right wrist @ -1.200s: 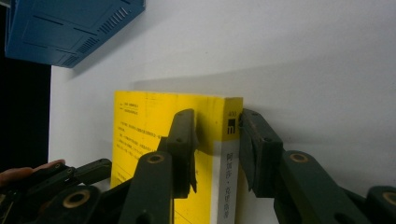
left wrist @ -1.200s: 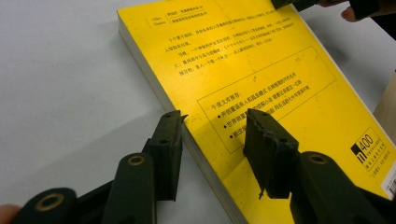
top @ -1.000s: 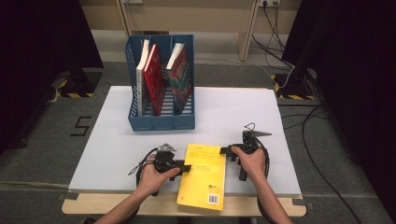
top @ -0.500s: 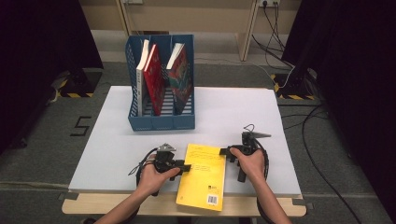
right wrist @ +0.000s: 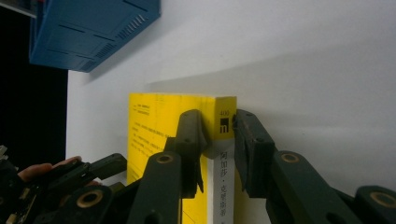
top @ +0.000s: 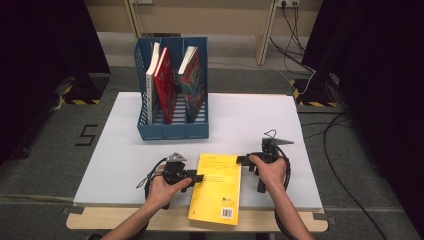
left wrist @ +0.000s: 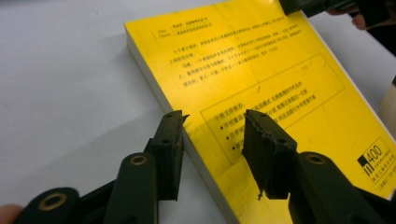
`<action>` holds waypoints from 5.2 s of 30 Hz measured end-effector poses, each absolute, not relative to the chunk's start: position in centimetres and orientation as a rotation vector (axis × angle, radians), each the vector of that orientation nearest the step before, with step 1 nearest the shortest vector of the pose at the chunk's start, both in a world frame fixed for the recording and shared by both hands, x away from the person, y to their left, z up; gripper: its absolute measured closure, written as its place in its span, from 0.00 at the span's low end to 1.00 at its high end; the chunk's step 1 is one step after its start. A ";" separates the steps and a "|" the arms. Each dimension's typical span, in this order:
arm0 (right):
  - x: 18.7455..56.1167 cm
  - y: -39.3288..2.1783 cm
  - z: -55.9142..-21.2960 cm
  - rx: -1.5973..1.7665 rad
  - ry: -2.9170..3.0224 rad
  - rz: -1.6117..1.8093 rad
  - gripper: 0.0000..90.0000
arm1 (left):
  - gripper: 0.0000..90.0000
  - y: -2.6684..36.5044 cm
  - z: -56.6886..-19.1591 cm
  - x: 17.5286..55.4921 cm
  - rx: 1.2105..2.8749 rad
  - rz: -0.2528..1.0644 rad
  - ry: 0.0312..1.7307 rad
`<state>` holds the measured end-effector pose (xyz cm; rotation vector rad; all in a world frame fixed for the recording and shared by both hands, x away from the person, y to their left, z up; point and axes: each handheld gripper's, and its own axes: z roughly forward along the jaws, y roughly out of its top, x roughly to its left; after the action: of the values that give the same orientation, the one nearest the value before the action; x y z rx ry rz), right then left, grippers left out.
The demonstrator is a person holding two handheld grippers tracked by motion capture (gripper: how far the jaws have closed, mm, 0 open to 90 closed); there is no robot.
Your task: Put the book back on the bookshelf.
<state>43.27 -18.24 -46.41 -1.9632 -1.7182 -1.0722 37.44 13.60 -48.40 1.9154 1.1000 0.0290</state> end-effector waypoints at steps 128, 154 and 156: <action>45.6 -15.4 -32.2 -2.189 -1.952 -1.625 0.86 | 0.37 4.2 -36.5 42.1 1.853 0.231 0.839; 45.3 -14.9 -32.1 -2.183 -1.961 -1.636 0.86 | 0.36 1.1 -36.6 43.4 1.929 0.395 0.848; 45.3 -14.8 -32.0 -2.185 -1.960 -1.637 0.86 | 0.36 0.9 -36.6 43.4 1.928 0.399 0.856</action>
<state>45.31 -14.84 -32.03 -2.1846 -1.9598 -1.6368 43.43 0.93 -36.60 1.9281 0.8562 0.3989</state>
